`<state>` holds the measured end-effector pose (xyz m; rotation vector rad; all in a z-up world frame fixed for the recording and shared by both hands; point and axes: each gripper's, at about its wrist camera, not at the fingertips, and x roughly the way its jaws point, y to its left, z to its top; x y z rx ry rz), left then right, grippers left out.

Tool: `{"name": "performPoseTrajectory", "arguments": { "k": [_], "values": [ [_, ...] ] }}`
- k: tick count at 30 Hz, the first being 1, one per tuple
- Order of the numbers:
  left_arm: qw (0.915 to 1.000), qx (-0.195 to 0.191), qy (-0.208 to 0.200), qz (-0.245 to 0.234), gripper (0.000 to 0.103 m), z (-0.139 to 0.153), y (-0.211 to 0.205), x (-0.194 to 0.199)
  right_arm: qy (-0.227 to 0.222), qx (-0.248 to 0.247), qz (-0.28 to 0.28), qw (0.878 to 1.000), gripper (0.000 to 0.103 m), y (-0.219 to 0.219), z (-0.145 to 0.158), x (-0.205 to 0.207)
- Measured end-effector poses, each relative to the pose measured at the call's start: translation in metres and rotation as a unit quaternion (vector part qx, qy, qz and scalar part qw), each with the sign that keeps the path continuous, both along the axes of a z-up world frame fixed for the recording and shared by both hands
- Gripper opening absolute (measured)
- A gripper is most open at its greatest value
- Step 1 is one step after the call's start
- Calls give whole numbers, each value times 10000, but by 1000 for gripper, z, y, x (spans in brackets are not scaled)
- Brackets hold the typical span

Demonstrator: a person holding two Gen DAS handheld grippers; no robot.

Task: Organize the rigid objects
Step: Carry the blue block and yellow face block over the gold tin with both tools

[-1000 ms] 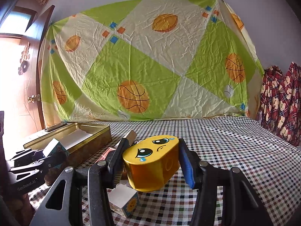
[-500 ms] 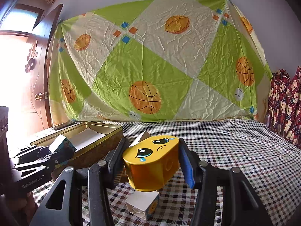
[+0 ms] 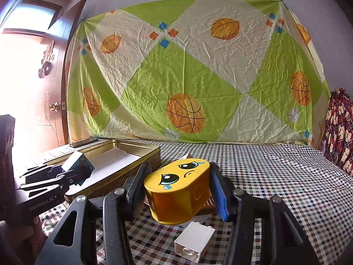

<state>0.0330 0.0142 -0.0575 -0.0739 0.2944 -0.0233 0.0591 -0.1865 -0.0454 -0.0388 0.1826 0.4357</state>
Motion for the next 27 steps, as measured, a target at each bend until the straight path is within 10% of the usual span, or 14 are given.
{"name": "performPoseTrajectory", "arguments": {
  "k": [27],
  "values": [
    [9992,-109,10,375,31,0,40,-4,19,-252,431,9988,54,49,0,-8]
  ]
}}
